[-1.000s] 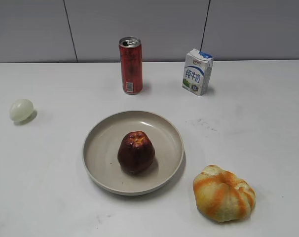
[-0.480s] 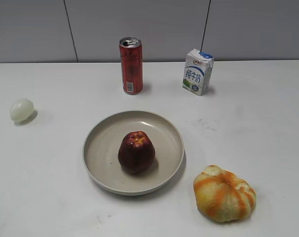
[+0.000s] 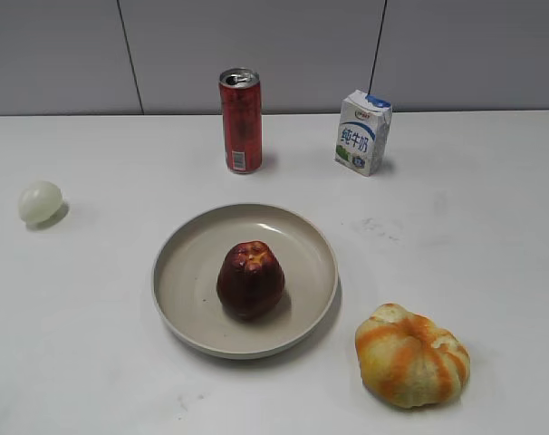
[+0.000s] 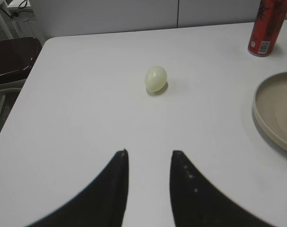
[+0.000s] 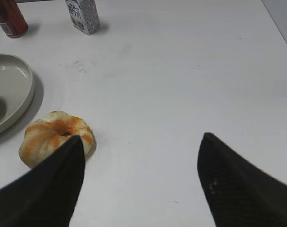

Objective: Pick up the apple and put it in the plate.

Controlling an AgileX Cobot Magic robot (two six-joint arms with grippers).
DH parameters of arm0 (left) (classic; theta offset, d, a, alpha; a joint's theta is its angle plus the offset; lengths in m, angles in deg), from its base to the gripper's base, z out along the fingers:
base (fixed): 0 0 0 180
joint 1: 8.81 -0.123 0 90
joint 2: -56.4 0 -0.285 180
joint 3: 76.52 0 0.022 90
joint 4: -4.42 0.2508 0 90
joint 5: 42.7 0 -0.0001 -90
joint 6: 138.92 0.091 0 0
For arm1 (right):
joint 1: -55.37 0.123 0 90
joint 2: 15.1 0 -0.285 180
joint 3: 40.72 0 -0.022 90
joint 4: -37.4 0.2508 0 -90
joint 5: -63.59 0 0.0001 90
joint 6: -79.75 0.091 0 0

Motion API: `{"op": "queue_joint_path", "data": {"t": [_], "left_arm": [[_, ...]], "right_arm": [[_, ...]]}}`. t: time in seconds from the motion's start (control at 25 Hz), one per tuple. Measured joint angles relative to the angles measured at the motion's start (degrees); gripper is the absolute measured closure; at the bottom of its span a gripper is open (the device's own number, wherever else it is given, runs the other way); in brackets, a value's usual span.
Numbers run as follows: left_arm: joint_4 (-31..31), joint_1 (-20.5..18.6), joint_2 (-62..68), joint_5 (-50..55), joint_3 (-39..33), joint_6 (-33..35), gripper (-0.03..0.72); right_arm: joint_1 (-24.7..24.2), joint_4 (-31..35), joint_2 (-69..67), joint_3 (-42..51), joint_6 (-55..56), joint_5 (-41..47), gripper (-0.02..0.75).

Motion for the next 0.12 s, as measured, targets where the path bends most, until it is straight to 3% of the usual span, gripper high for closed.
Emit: {"op": "queue_joint_path", "data": {"t": [0.12], "left_arm": [[0.0, 0.0, 0.0, 0.0, 0.0, 0.0, 0.45]], "right_arm": [[0.0, 0.1, 0.0, 0.0, 0.0, 0.0, 0.146]]}}
